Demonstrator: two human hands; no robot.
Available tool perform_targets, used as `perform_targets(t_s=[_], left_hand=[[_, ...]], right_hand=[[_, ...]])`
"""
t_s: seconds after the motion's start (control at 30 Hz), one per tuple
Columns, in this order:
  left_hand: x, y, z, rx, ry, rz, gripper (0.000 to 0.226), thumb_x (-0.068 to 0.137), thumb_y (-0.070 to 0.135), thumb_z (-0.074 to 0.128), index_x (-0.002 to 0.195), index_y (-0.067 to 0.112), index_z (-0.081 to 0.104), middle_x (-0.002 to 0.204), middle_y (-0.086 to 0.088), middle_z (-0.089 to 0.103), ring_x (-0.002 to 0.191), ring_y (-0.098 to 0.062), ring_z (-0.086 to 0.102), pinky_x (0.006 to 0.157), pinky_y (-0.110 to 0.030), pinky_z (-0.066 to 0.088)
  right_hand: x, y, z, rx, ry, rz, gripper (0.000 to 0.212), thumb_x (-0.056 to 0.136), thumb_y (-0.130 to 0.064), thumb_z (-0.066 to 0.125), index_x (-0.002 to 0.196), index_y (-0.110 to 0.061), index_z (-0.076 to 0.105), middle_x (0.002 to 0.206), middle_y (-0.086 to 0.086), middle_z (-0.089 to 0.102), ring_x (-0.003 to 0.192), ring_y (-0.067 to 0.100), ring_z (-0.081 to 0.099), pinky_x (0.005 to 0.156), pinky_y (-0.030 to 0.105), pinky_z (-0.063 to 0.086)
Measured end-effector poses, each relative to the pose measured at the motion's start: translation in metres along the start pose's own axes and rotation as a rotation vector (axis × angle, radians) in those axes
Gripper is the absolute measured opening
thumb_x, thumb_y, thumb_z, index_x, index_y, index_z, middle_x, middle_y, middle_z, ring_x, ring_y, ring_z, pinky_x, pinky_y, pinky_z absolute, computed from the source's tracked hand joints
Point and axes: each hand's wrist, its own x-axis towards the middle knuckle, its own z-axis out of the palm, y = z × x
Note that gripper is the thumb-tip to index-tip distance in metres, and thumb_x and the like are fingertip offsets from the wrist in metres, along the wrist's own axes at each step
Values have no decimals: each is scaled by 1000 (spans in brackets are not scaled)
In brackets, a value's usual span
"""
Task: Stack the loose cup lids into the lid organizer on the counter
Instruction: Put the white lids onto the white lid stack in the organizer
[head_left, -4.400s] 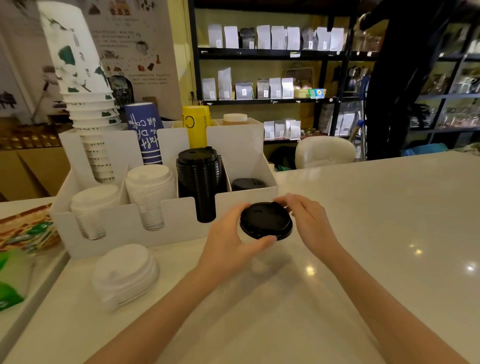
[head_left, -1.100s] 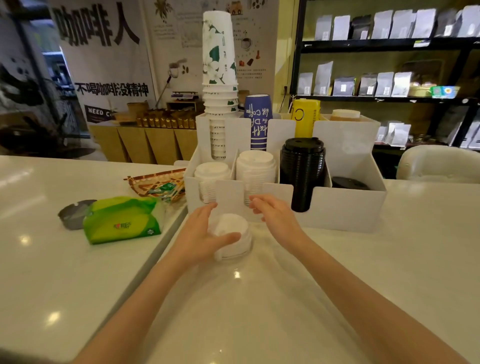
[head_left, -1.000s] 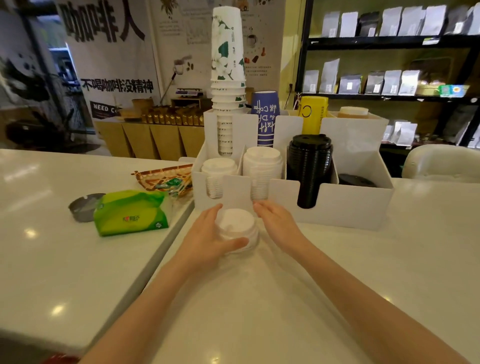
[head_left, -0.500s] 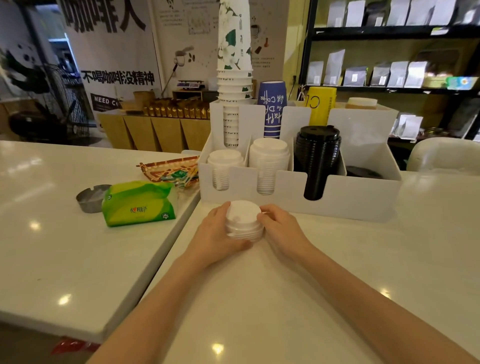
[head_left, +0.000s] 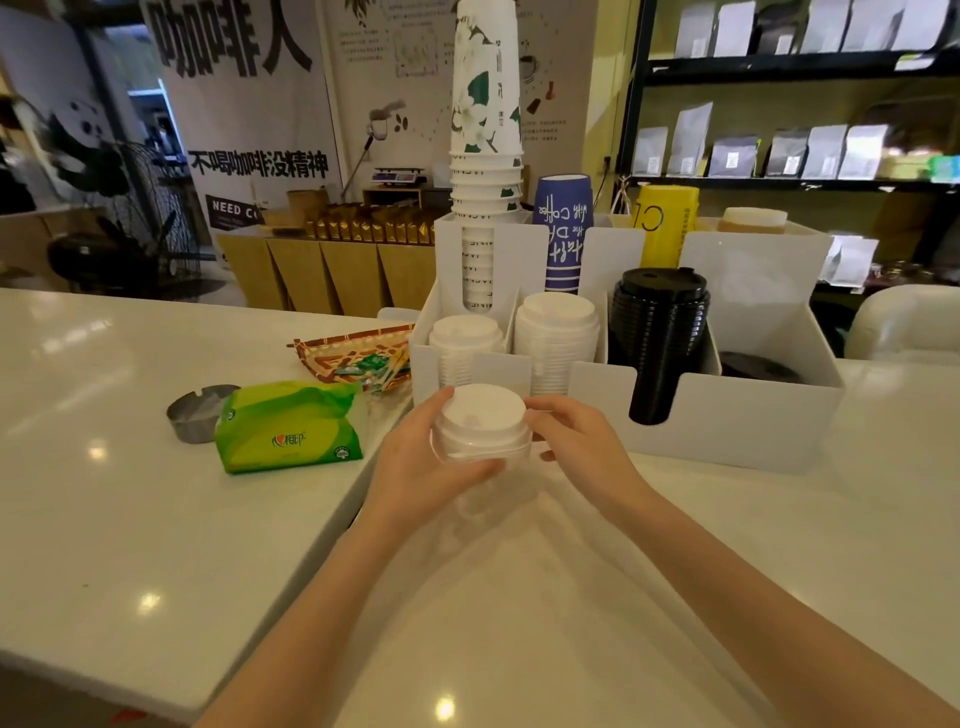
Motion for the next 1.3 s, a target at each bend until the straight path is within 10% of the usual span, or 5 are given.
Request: perform_targets(t_s=[0.43, 0.73, 1.3], left_hand=[[87, 26, -25, 7, 166, 80, 80, 59, 42, 77, 129, 26, 41, 130, 0, 52, 110, -13, 48, 91, -33, 47], [136, 19, -12, 41, 173, 26, 79, 63, 42, 73, 132, 29, 37, 136, 0, 48, 116, -13, 43, 93, -32, 39], [139, -2, -1, 338, 124, 9, 75, 68, 58, 62, 133, 30, 36, 149, -1, 33, 138, -19, 24, 111, -46, 21]], right_hand=[[84, -62, -17, -93, -15, -272, 28, 89, -28, 47, 112, -17, 59, 109, 2, 66, 99, 15, 59, 70, 15, 49], [145, -81, -16, -492, -49, -363, 35, 90, -35, 41, 113, -12, 54, 107, 8, 66, 95, 22, 59, 85, 41, 49], [161, -67, -8, -905, -163, -370, 38, 92, -34, 33, 122, -15, 47, 121, 14, 54, 113, 29, 44, 97, 42, 34]])
